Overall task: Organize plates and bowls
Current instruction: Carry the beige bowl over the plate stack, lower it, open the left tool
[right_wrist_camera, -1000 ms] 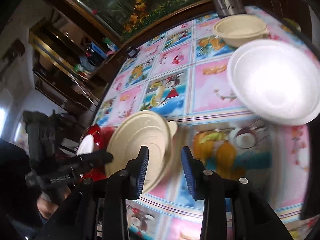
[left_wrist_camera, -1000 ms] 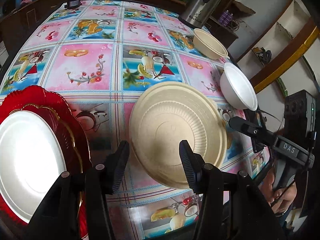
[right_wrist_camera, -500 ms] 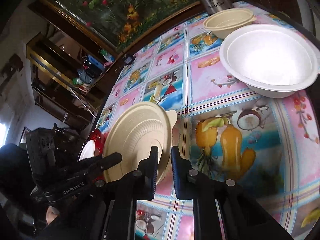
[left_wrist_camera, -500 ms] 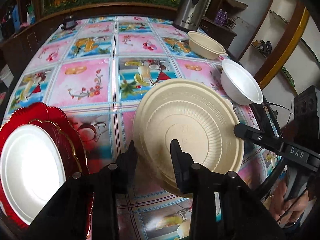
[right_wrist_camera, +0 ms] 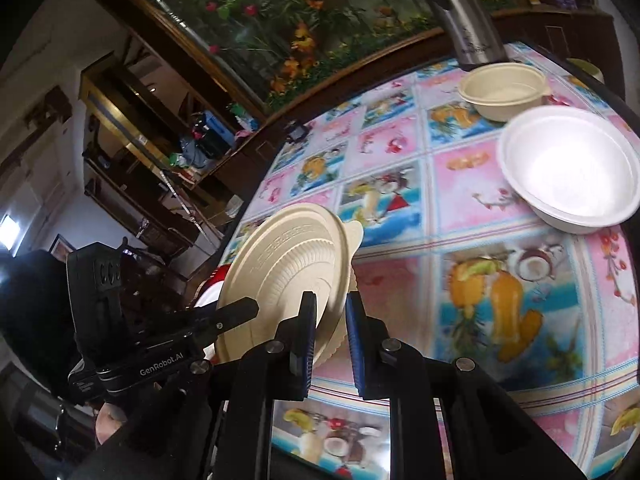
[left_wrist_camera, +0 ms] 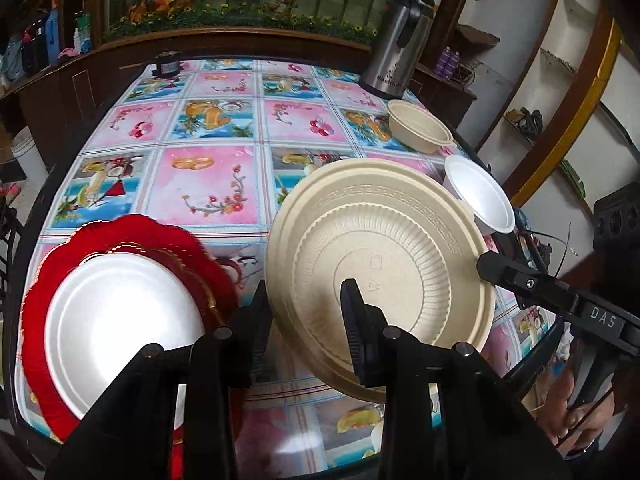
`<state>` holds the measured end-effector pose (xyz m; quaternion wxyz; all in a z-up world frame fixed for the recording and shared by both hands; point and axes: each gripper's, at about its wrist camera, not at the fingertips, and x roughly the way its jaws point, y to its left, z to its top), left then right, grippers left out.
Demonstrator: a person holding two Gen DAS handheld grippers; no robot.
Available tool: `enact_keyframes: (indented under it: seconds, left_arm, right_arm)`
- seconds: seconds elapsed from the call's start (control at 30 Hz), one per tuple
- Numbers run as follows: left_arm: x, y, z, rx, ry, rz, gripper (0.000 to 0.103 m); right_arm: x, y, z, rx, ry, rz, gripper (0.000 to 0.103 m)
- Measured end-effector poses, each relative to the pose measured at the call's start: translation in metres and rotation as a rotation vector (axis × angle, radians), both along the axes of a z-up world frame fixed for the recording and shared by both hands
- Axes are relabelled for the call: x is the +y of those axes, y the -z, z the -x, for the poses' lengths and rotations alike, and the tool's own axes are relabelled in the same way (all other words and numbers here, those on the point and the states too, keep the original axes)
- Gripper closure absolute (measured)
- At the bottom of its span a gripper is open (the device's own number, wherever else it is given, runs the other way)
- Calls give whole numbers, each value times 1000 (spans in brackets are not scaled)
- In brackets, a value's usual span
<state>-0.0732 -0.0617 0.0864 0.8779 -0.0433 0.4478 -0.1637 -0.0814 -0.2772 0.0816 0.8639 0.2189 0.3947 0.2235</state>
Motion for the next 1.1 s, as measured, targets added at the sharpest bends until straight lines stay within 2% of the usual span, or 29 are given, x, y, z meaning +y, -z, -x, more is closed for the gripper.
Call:
enact_keyframes:
  seconds: [0.23,0.37,0.7,0.87,1.1]
  left_arm:
    - [47,-13,12,-38,-89,23,72]
    - [86,-12,18,-39,-170,33,72]
    - [148,6,28,-6,-297,69,72]
    - [159,18,25,16,-316,82,72]
    - [163,26,22,34,-319,95,72]
  right_arm:
    - [44,-9,-8,-9,-82,-2,86]
    - [80,-10,-15,-8,-143,4,86]
    - [156,17,-30,73,-264,8,86]
    - [167,32,-34,117,-278,9,86]
    - [167,37,-36,130,-278,18,86]
